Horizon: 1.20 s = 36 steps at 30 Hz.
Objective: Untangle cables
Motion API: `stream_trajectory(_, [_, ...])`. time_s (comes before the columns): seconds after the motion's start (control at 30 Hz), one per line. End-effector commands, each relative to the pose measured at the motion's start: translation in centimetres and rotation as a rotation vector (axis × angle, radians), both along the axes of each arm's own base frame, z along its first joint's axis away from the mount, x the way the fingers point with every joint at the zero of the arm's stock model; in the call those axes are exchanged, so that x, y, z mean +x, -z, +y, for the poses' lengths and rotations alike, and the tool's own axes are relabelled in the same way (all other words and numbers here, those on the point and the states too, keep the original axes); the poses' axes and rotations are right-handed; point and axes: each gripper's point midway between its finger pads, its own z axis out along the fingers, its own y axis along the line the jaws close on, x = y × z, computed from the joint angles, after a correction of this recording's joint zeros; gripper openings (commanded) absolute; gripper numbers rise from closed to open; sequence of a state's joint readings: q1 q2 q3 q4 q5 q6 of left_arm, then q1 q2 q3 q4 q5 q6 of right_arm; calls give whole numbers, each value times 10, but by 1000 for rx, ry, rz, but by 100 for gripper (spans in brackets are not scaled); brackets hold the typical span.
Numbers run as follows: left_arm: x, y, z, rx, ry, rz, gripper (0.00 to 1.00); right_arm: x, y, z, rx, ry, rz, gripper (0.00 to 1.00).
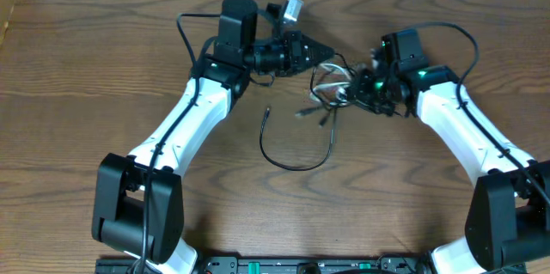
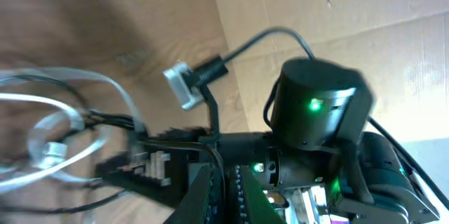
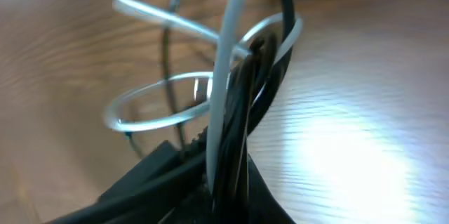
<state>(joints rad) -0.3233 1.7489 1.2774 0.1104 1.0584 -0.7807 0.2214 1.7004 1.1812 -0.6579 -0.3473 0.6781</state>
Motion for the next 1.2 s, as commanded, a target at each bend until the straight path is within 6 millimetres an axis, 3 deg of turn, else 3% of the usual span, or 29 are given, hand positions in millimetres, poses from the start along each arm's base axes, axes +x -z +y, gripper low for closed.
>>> stream_trajectory(0.0, [31,0,36,30,-118,-61,7,2,10,-58,-160,151,36,1])
stream_trajectory(0.07, [44,2,57,56,-169,-109,7,-6,15,-83,-210,142,68,1])
stream_trajectory(0.27, [69,23,122,162,-317,-110,7,-24,20,-131,-245,124,135,1])
stream_trajectory(0.33, [71,32,138,198,-342,-99,7,-24,18,-134,-193,79,117,1])
stream_trajectory(0.43, [68,38,145,224,-336,-100,7,-19,6,-116,-38,-41,39,1])
stream_trajectory(0.6, [57,36,119,206,-258,-109,8,-14,-40,-63,275,-206,-97,1])
stream_trajectory(0.73, [39,28,86,154,-143,-130,16,-13,-79,-46,405,-235,-159,1])
stream_trajectory(0.8, [27,18,70,110,-73,-154,25,-12,-78,-56,340,-157,-115,1])
stream_trajectory(0.93, [6,-2,43,52,33,-215,39,-17,-51,-101,68,99,32,3])
stream_trajectory(1.03, [-5,-11,27,39,75,-249,50,-21,-47,-101,39,97,52,13])
stream_trajectory(1.1, [-11,-14,17,32,100,-264,55,-26,-43,-103,2,97,76,28])
stream_trajectory(1.17, [-17,-15,8,30,124,-278,56,-33,-39,-106,-40,97,106,52])
